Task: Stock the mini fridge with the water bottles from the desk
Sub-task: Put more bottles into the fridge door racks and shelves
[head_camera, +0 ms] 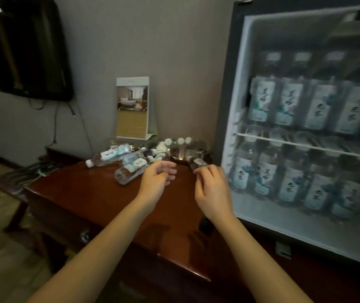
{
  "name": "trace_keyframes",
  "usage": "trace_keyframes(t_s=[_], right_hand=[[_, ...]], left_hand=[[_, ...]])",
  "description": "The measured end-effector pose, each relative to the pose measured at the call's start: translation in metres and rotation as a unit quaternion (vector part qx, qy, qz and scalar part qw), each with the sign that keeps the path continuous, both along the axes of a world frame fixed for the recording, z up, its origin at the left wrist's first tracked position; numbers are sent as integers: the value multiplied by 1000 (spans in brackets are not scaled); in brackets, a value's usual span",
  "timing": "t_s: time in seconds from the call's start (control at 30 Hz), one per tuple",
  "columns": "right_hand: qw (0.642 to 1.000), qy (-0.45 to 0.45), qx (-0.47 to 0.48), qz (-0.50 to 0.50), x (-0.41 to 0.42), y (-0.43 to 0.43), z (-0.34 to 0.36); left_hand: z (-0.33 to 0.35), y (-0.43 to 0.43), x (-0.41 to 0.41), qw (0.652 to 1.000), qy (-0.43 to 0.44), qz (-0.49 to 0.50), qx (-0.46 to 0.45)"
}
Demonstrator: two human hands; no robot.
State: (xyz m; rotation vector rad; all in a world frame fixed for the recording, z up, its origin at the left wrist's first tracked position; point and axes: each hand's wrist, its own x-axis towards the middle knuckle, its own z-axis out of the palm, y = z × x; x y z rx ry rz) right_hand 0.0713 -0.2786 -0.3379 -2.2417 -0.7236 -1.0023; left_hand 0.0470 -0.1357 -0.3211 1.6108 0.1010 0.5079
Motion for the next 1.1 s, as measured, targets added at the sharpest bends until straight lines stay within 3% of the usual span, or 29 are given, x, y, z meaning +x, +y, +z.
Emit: trace_keyframes(t_s=[0.1, 0.2, 0.4, 0.5, 0.6, 0.67, 0.8, 0.93, 1.1], right_hand=[[997, 73, -25, 12, 27, 30, -21], [985, 153, -76, 25, 57, 59, -38], [930, 297, -188, 103, 107, 115, -47], [922, 315, -170, 147, 123, 144, -46], [907, 369, -93, 183, 131, 164, -46], [882, 430, -26, 190, 132, 170, -50], [831, 518, 96, 181, 129, 177, -57], [803, 549, 126, 196, 114, 182, -56], [813, 545, 109, 174, 89, 178, -52]], left_hand=[[-28, 30, 28, 997, 46, 47, 32], [-53, 57, 56, 983, 81, 103, 127], [-63, 114, 100, 916, 132, 198, 322], [-62, 144, 126, 887, 176, 182, 385], [-63, 166, 139, 845, 246, 142, 452], [-63, 171, 140, 835, 261, 139, 464], [-64, 169, 130, 847, 249, 157, 442], [-69, 168, 110, 865, 249, 156, 408], [-69, 163, 73, 897, 236, 122, 355]])
